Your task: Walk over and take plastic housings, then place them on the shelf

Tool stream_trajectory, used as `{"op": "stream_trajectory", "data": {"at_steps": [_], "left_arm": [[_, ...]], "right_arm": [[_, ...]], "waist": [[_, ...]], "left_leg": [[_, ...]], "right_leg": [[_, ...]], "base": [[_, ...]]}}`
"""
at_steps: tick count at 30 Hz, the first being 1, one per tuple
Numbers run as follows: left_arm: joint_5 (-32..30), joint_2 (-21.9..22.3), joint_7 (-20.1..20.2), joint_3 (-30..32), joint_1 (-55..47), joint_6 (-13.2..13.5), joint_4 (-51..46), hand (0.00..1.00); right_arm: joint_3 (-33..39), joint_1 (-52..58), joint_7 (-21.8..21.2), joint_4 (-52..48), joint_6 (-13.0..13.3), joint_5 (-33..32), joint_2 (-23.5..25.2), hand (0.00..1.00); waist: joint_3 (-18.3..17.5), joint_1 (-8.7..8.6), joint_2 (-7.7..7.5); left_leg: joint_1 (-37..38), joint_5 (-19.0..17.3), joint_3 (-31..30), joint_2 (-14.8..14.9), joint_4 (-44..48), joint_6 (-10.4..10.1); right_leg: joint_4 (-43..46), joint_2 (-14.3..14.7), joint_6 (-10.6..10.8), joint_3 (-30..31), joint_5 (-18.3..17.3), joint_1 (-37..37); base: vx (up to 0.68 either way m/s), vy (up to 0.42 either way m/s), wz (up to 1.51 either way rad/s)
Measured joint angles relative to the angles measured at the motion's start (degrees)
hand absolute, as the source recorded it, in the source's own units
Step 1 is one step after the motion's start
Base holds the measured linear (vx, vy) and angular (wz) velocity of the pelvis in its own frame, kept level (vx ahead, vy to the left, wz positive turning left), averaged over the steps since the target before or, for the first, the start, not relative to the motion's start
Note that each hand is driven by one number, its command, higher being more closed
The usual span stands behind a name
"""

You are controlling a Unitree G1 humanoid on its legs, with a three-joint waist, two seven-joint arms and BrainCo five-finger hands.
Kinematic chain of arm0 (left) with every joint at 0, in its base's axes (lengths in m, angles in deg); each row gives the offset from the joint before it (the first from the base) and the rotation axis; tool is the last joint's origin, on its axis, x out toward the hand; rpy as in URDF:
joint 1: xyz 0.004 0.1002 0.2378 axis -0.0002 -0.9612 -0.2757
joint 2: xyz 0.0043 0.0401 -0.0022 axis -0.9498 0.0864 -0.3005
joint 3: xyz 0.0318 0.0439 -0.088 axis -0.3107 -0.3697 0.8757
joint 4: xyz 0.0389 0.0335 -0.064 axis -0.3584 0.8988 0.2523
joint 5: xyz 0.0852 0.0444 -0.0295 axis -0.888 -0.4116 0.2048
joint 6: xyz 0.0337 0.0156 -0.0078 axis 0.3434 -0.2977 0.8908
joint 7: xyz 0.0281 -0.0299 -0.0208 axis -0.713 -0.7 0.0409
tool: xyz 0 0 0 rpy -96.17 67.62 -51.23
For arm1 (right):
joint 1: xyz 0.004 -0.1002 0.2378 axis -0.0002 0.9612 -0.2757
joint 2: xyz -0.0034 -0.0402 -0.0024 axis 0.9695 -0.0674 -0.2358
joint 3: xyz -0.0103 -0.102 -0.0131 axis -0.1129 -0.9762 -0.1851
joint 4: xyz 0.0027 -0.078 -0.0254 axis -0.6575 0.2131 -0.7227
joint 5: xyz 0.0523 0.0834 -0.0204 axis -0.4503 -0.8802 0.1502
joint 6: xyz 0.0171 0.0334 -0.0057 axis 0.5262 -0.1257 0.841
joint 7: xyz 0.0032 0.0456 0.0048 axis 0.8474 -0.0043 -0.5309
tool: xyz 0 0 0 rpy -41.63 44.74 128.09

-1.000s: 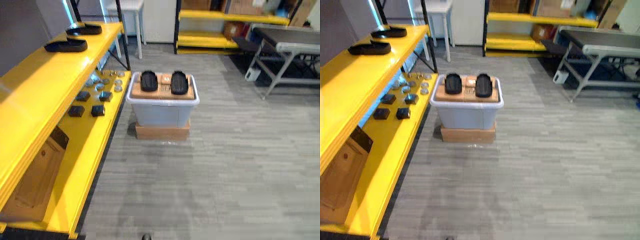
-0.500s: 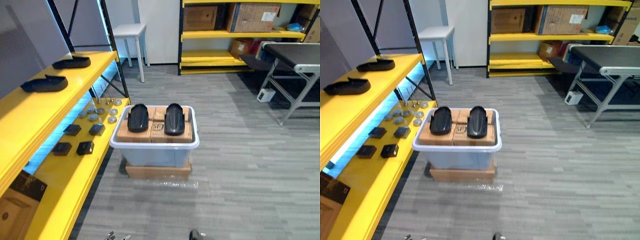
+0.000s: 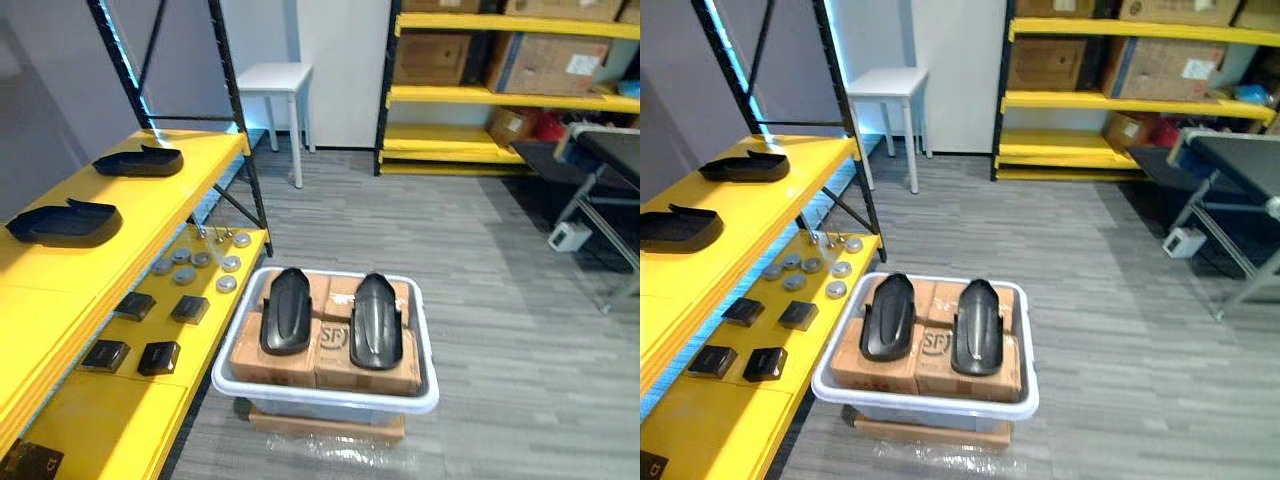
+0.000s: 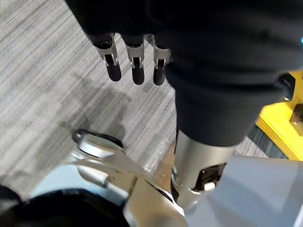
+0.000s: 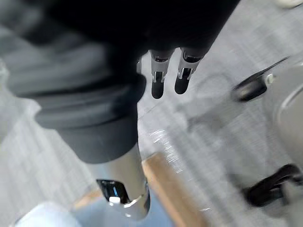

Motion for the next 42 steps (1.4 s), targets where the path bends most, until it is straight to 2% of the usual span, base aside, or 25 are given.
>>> {"op": "stream_trajectory", "data": {"at_steps": [1,2,3,4,5,6,7,8,9,11,12,16,19,22,27,30,37,41,42], "left_arm": [[0.02,-0.59,0.00,-1.32,0.33,-0.25,0.02,0.00],[0.07,-1.17,-0.07,-3.40,0.38,-0.24,-0.14,0.00],[0.07,-1.60,-0.07,-3.84,0.48,-0.21,-0.64,0.00],[0.13,-1.76,-0.08,-3.72,0.80,-0.14,-1.74,0.00],[0.26,-1.61,-0.16,-3.75,1.67,-0.14,-1.98,0.00],[1.33,-1.79,-0.70,-3.73,2.47,0.05,-3.14,0.00],[1.41,-2.13,-1.18,-3.70,2.29,0.38,-3.69,0.00],[1.37,-2.46,-1.67,-3.53,2.41,0.69,-3.59,0.00],[1.35,-1.51,-2.16,-3.70,2.17,0.60,-3.39,0.00],[1.30,-0.23,-2.72,-3.66,1.34,1.02,-3.57,0.00],[1.29,0.34,-2.74,-3.74,1.67,1.05,-3.58,0.00],[1.27,1.10,-2.66,-5.90,2.56,1.50,-4.56,0.00],[1.31,0.69,-3.10,-7.73,4.28,2.09,-5.24,0.00],[1.32,-0.06,-4.01,-10.29,6.12,2.33,-6.22,0.00],[1.35,-1.26,-4.99,-12.22,7.01,2.73,-6.91,0.00],[1.39,-2.32,-5.62,-15.07,9.31,3.02,-6.91,0.00],[3.16,-2.66,-6.78,-18.21,11.00,3.72,-6.97,0.00],[4.50,-2.22,-7.76,-20.69,12.95,4.00,-6.95,0.00],[4.75,-2.22,-7.76,-21.26,13.23,4.44,-7.03,0.00]], "right_arm": [[-0.08,0.07,0.02,-0.01,-0.03,0.02,0.06,0.00],[-0.77,0.51,0.46,-0.64,-0.02,0.04,-0.07,0.00],[-1.33,0.84,0.71,-1.32,-0.02,0.05,-0.08,0.00],[-2.63,1.02,1.34,-3.19,0.01,0.16,-0.03,0.00],[-3.52,1.49,1.79,-5.65,-0.02,0.32,0.11,0.00],[-5.15,3.47,2.67,-12.82,-0.02,1.83,0.76,0.00],[-5.18,4.61,3.47,-16.55,-0.01,3.04,1.52,0.00],[-5.17,6.29,4.57,-21.66,0.11,5.22,2.17,0.00],[-5.19,6.90,5.75,-25.18,0.26,7.73,1.69,0.00],[-6.83,7.36,7.44,-32.34,1.19,12.10,1.07,0.00],[-7.47,7.05,7.82,-34.47,1.62,13.95,0.60,0.00],[-9.28,6.02,8.65,-38.41,2.22,16.46,-0.04,0.00],[-12.12,2.20,10.05,-38.66,2.43,17.81,0.25,0.00],[-13.90,-2.29,12.15,-40.38,2.43,17.84,1.03,0.00],[-14.76,-7.62,15.67,-42.93,2.54,17.86,0.94,0.00],[-14.79,-11.27,19.14,-42.90,2.51,18.13,0.57,0.00],[-14.48,-16.75,25.59,-42.61,1.73,20.25,-0.26,0.00],[-13.77,-25.34,26.48,-34.61,0.14,20.25,-3.89,0.00],[-13.76,-28.50,26.44,-31.23,-0.22,20.23,-5.46,1.00]], "waist": [[0.08,-0.02,-0.16],[-0.05,-0.34,-0.39],[-0.12,-0.49,-0.46],[-0.16,-1.34,-0.46],[-0.23,-1.86,-0.39],[-0.75,-2.64,-1.04],[-1.23,-2.67,-1.91],[-1.54,-2.89,-2.33],[-1.91,-2.83,-0.91],[-2.69,-2.77,0.70],[-2.62,-2.86,0.75],[-0.51,-2.61,0.92],[3.11,-2.30,1.01],[6.88,-1.00,1.65],[10.29,-0.63,2.51],[13.79,-0.52,3.13],[15.25,-0.42,4.26],[16.05,0.45,5.49],[16.29,0.60,5.95]], "left_leg": [[1.80,-0.13,-0.51,-0.12,-1.02,0.03],[5.00,-0.09,-1.41,-0.29,-3.11,-0.06],[6.25,-0.10,-1.72,-0.33,-4.08,-0.11],[7.81,-0.30,-2.76,-0.28,-5.43,-0.49],[8.12,-0.28,-3.71,-0.12,-5.93,-0.73],[7.92,-0.84,-5.16,-0.03,-6.00,-1.97],[7.73,-1.32,-5.48,-0.67,-5.94,-2.76],[7.87,-2.08,-6.52,-1.19,-5.93,-3.84],[8.14,-2.09,-6.53,0.55,-6.17,-4.62],[8.25,-2.52,-6.03,3.22,-6.74,-5.35],[8.08,-2.38,-6.16,4.12,-7.18,-5.46],[6.82,-2.18,-6.94,4.34,-8.10,-5.88],[2.90,-2.15,-8.00,2.81,-6.88,-5.85],[-1.02,-2.12,-9.08,1.71,-4.10,-5.80],[-5.46,-2.19,-10.25,1.74,-1.85,-5.79],[-7.62,-2.32,-10.60,1.76,-0.44,-5.83],[-11.08,-2.87,-10.50,1.66,1.77,-5.69],[-13.81,-2.98,-10.53,1.59,3.32,-5.69],[-15.12,-3.07,-10.71,1.58,4.08,-5.68]], "right_leg": [[4.81,-0.32,-0.46,0.13,-1.41,-2.07],[8.53,-1.49,-2.23,-1.39,-4.32,-4.88],[8.26,-1.92,-3.66,-2.23,-5.22,-6.02],[3.76,-1.85,-5.42,-2.70,-6.20,-8.14],[-1.81,-1.52,-5.92,-2.40,-6.39,-9.68],[-14.73,-0.29,-7.34,0.47,-4.59,-10.93],[-20.38,-0.07,-7.98,2.19,-0.87,-11.33],[-21.79,-0.07,-9.53,3.38,4.71,-11.60],[-21.68,1.40,-9.84,2.84,5.02,-11.29],[-24.87,3.95,-10.44,2.49,5.04,-10.04],[-26.07,4.88,-10.93,1.97,5.37,-9.79],[-29.08,4.98,-11.65,0.32,6.37,-9.18],[-30.79,3.58,-11.16,-0.53,8.10,-10.95],[-33.13,2.59,-10.96,-0.87,10.46,-12.31],[-33.61,2.62,-11.32,-1.69,11.63,-14.96],[-33.63,2.74,-11.49,-1.67,12.50,-16.34],[-33.64,2.80,-11.60,-1.20,13.47,-19.02],[-33.65,2.83,-11.65,-1.03,14.15,-20.96],[-33.64,2.83,-11.73,-1.16,14.43,-21.83]], "base": [[0.37,0.040,0.46],[0.29,0.017,0.43],[0.42,-0.020,0.54],[0.33,-0.060,0.48],[0.46,-0.181,0.71],[0.33,-0.191,0.60],[0.32,-0.215,0.55],[0.26,-0.202,0.21],[0.25,-0.199,0.08],[0.29,-0.247,-0.14],[0.22,-0.222,-0.04],[0.05,-0.047,0.21],[-0.08,0.063,0.21],[-0.11,0.052,0.13],[-0.10,0.019,0.10],[-0.09,0.009,0.02],[-0.04,0.023,-0.03],[-0.05,0.025,-0.01],[-0.08,0.026,0.04]]}}
